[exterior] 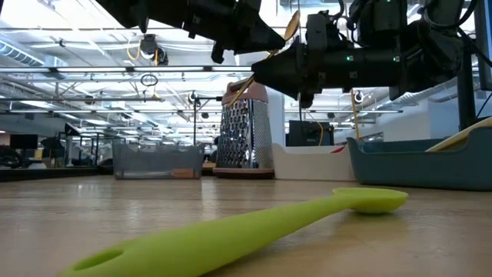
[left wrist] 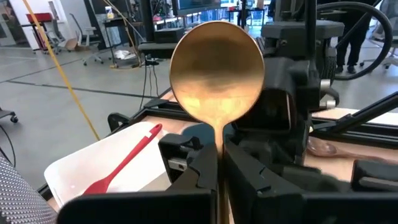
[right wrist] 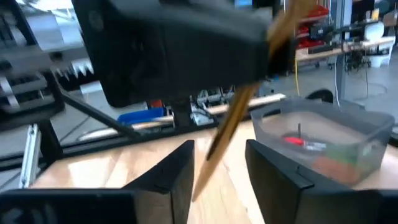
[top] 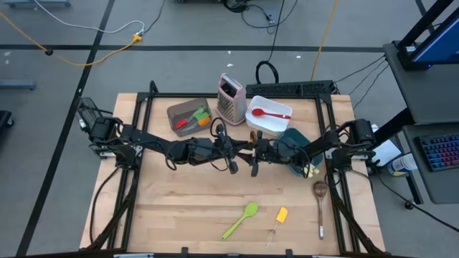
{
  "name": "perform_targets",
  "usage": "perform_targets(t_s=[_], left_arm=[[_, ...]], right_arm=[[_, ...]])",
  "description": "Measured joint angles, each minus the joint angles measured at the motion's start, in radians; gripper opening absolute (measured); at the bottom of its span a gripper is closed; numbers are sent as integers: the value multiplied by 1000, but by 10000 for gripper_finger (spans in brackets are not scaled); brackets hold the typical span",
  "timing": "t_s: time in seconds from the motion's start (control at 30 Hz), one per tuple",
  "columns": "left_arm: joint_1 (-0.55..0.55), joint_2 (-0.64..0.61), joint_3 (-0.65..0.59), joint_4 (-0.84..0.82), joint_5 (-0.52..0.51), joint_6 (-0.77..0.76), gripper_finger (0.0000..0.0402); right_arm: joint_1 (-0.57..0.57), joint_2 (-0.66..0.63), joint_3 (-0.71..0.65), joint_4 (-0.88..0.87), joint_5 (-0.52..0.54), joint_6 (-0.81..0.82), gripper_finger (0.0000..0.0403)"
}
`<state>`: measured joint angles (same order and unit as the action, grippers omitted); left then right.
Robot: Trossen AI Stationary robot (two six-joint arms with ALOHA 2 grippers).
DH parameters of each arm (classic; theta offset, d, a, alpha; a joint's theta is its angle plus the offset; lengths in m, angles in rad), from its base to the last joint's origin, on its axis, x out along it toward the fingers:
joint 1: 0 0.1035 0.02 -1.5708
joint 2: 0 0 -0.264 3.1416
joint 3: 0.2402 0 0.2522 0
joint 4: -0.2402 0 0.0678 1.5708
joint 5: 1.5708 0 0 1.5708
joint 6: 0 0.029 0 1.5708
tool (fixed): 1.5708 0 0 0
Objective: Pick & Place Kitchen Items
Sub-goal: Put the gold serving spoon into the white bin
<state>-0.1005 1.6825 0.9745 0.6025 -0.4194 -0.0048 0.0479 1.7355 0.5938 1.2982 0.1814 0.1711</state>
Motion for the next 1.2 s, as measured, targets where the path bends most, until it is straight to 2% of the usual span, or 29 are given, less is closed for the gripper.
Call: perform_targets(t_s=[0.17,0.37,0.6,0.77,0.87,1.07,1.2], left_arm=[[0,0,0,0,0,0,5],[-1,0,0,-5,3,4,13],[-1,0,0,-45,-15,1,9],[-2,0,0,-75,-70,-1,13],[-1,0,0,-81,-74,-5,4],[8,0,1,-80,-87,-4,16],[19,-1,1,-87,-92,-3,4]], right_arm=[[0,0,0,60,0,-22,92],[-1,0,0,42,2,-35,19],[-1,0,0,-4,4,-45,34],[-15,-38,-10,-93,6,-53,19],[-26,-107,-33,-200,1,-56,19],[-35,-256,-46,-416,3,-16,29],[-35,-327,-47,-515,12,-23,26]])
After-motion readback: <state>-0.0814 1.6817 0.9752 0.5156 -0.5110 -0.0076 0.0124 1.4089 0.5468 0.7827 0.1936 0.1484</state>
